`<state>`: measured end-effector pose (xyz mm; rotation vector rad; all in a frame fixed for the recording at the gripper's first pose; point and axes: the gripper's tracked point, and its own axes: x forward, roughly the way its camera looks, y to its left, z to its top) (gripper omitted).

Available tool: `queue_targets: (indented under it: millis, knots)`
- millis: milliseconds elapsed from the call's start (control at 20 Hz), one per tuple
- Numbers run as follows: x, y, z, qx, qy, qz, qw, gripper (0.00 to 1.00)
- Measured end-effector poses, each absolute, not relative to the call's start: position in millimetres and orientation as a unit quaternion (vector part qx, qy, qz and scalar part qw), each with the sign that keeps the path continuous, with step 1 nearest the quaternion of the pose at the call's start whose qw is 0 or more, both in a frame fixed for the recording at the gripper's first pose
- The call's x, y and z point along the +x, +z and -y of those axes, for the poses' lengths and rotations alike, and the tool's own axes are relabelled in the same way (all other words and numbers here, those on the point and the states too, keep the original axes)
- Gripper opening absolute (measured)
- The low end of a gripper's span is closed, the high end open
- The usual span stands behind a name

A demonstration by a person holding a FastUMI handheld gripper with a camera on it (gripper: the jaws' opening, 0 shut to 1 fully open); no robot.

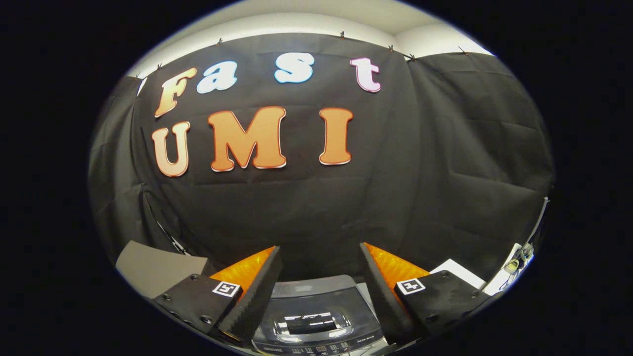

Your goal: Put the clothes into the washing machine and then close the washing machine lid.

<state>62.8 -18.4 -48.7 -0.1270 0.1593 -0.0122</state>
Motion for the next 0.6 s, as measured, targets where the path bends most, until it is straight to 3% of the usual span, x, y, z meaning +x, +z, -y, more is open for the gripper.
queue_targets:
  millis: [600]
  knots:
    - [36.9,82.3,-18.9,-0.073,0.029,0.012,0.997,0.99]
